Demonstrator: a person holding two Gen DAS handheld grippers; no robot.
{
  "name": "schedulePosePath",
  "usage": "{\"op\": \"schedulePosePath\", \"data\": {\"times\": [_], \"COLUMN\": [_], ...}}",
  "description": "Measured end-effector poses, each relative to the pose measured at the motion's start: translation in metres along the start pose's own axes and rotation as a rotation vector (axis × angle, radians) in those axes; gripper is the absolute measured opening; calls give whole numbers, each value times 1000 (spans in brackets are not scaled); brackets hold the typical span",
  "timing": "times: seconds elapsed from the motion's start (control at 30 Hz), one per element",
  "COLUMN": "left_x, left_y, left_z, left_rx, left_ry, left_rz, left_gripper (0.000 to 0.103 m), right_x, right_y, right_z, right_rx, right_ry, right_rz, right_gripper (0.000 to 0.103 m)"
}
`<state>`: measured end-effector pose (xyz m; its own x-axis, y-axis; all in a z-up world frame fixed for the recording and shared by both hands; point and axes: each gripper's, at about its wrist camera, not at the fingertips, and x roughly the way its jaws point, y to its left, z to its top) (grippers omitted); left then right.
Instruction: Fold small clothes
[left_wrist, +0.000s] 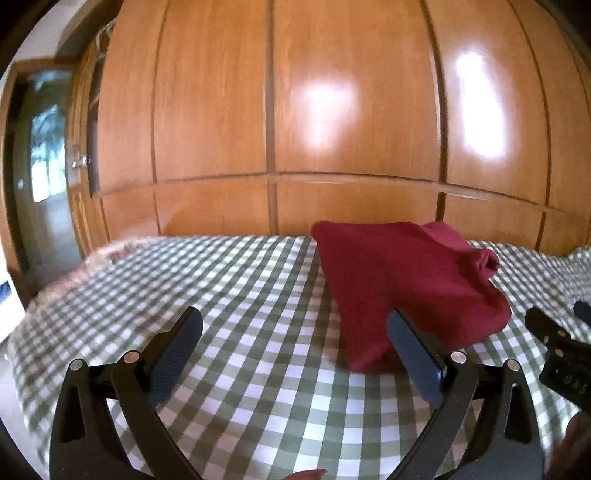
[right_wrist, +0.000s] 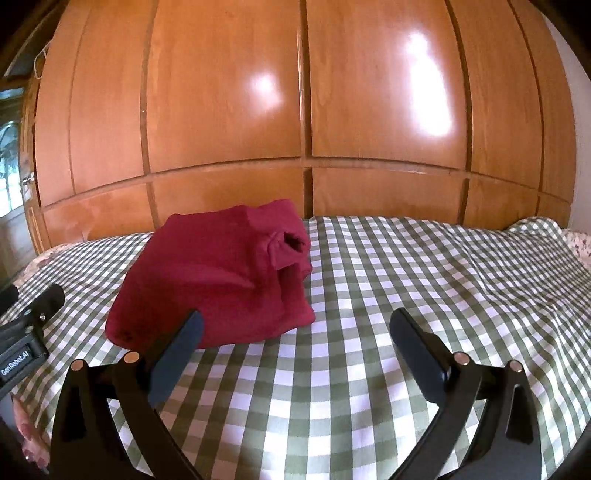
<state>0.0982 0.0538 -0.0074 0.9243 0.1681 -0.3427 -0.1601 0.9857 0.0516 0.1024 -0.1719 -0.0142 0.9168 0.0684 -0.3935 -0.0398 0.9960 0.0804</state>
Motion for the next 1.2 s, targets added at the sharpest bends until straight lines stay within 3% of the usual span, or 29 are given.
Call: {"op": "schedulePosePath", "data": {"times": [0.3, 1.2], "left_x": [-4, 0], "left_y": [-11, -1], "left_z": [-9, -12], "left_rx": [54, 16], "left_ry": [-16, 13], "left_rz": [-25, -12], "left_gripper": [99, 99], "right_x": [5, 1], "right_y": [2, 5], "right_z": [-1, -2], "right_rx": [-12, -25], "right_ry": [13, -7], "right_rz": [-10, -24], "right_gripper": [101, 101]}}
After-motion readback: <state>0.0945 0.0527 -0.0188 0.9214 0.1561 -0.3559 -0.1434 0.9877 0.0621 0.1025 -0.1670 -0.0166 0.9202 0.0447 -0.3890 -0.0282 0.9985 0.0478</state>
